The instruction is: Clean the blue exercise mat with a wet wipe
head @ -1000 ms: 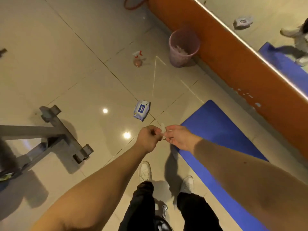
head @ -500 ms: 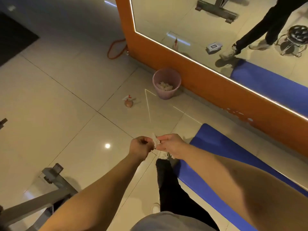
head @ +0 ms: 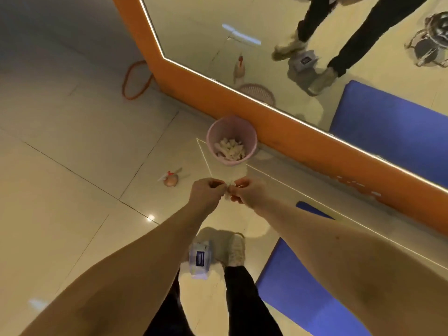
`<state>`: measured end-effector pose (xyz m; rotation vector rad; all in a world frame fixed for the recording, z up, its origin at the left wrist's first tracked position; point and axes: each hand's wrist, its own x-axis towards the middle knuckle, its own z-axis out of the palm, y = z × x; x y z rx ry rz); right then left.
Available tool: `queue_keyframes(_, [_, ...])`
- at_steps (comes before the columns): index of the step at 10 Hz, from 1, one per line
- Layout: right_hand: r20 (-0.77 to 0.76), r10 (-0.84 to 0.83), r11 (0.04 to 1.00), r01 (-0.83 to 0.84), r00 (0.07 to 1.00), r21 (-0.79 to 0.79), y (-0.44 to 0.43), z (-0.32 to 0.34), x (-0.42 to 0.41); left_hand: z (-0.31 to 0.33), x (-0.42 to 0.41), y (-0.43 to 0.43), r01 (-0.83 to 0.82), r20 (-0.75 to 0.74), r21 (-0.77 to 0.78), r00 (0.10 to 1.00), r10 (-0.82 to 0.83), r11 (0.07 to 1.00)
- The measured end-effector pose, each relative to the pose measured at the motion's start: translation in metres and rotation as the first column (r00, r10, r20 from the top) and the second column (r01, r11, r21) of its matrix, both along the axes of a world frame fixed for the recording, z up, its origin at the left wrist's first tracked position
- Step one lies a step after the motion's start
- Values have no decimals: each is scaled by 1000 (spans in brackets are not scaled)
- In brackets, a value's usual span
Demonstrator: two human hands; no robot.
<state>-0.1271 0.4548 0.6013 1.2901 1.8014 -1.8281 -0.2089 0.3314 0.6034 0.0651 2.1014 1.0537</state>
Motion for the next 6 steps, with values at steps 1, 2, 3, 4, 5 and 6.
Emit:
queue_keyframes(1, [81,-83,996,81,993,36,18,-51,-41,-54,-39,28,46,16,0,999,-46,999])
queue_keyframes(2, [139,-178,984,173,974,45,33,-123,-78,-123,-78,54,88,1,-21,996,-88,996])
queue_keyframes(3, [147,-266,963,254,953,94,51,-195,-111,-202,-120,78,126,9,-37,992,-126,991])
queue_keyframes(4, [133,-366,927,349,921,136,66,-255,-143,-267,-154,97,179,9,-35,984,-178,983])
queue_keyframes(5, [142,-509,859,490,849,149,80,-298,-174,-301,-180,112,208,33,-22,978,-208,978])
queue_keyframes(6, [235,-544,839,522,805,156,77,-307,-189,-313,-197,106,208,58,-89,977,-203,974])
